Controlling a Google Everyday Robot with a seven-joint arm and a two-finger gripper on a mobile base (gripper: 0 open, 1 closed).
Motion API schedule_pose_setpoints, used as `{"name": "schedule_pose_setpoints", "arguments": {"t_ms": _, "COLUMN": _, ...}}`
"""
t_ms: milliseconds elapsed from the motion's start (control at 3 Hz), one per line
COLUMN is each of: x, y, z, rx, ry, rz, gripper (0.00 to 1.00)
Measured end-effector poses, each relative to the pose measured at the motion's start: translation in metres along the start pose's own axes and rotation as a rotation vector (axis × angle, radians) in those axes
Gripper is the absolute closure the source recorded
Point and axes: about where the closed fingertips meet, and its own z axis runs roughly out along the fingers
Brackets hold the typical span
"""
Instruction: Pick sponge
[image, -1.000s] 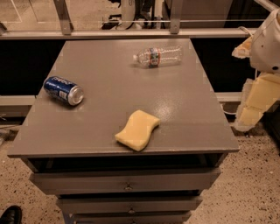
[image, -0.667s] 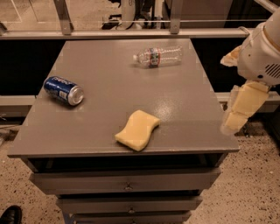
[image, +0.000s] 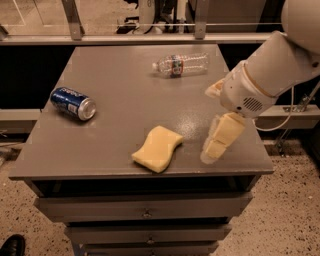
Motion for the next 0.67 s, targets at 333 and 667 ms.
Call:
{"name": "schedule_pose_setpoints", "arguments": {"t_ms": 333, "x": -0.018, "y": 0.002, "z": 0.033, "rx": -0.044, "ry": -0.092, "rz": 0.014, "gripper": 0.00}}
{"name": "schedule_pose_setpoints", "arguments": {"t_ms": 667, "x": -0.032, "y": 0.006, "z": 0.057, "rx": -0.073, "ry": -0.163, "rz": 0.028, "gripper": 0.00}}
